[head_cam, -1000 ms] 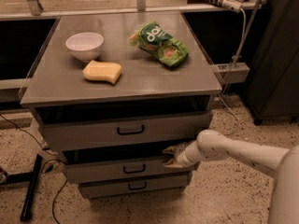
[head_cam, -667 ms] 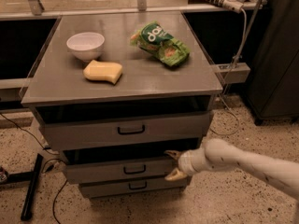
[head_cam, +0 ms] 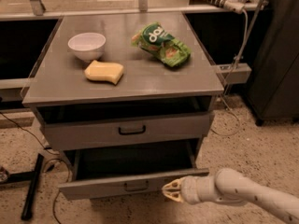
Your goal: Open middle drawer
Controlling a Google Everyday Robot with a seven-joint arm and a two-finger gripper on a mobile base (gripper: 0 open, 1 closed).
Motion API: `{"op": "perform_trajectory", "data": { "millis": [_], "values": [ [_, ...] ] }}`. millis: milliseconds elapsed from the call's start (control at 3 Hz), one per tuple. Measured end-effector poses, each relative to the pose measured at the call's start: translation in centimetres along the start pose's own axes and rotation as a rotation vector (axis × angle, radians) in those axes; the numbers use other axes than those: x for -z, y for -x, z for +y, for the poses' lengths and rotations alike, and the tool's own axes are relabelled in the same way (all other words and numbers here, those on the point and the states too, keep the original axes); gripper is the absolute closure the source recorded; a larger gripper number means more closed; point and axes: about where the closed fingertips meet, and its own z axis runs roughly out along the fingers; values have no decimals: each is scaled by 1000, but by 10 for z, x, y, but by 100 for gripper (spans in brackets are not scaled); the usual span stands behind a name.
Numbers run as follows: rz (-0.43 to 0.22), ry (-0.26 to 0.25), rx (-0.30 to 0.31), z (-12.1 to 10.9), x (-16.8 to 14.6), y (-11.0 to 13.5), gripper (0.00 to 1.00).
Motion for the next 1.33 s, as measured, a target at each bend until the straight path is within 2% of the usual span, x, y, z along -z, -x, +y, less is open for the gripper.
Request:
{"op": "perform_trajectory", "data": {
  "millis": [333, 667, 1333],
  "values": [
    [-6, -35, -32, 26, 21, -8, 100],
    [20, -90, -79, 38, 47, -27, 81],
    [19, -90, -79, 38, 47, -27, 35]
  ]
}}
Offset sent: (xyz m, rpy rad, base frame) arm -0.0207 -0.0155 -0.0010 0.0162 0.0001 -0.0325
